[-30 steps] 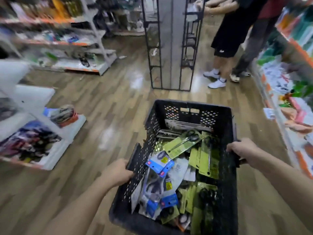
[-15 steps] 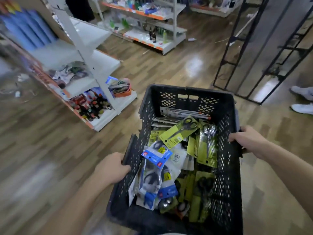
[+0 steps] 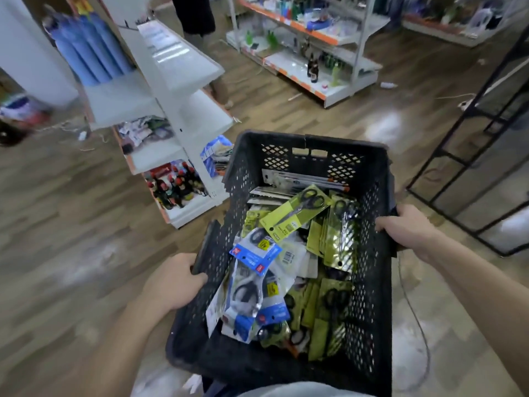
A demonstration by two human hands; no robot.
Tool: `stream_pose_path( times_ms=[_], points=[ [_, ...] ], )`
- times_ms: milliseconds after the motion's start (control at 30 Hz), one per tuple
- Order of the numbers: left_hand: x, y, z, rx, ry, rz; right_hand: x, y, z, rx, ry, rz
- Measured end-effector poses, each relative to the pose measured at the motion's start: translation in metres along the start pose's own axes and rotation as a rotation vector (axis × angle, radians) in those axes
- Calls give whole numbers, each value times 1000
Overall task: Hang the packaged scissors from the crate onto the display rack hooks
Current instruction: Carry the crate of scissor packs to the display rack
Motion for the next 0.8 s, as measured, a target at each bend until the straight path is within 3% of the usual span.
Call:
stream_pose_path(
  times_ms=[267,467,800],
  points=[
    [-184,-6,57,158,-17,-38,-164,-2,-109,130,-115,89],
    [-356,-74,141,121,107,-47,-265,-39,-170,42,17,218],
    [-542,-122,282,-15,236,-100,-416,-97,-200,-127,118,323]
  ],
)
Point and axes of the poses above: each hand's wrist, its own x-axis away from the middle knuckle, its own y-axis out of the palm, z = x × y, the point moved 5 cm from there along -x, towards the middle knuckle, and after that the axes turned 5 degrees about z, right-handed, at the moved point
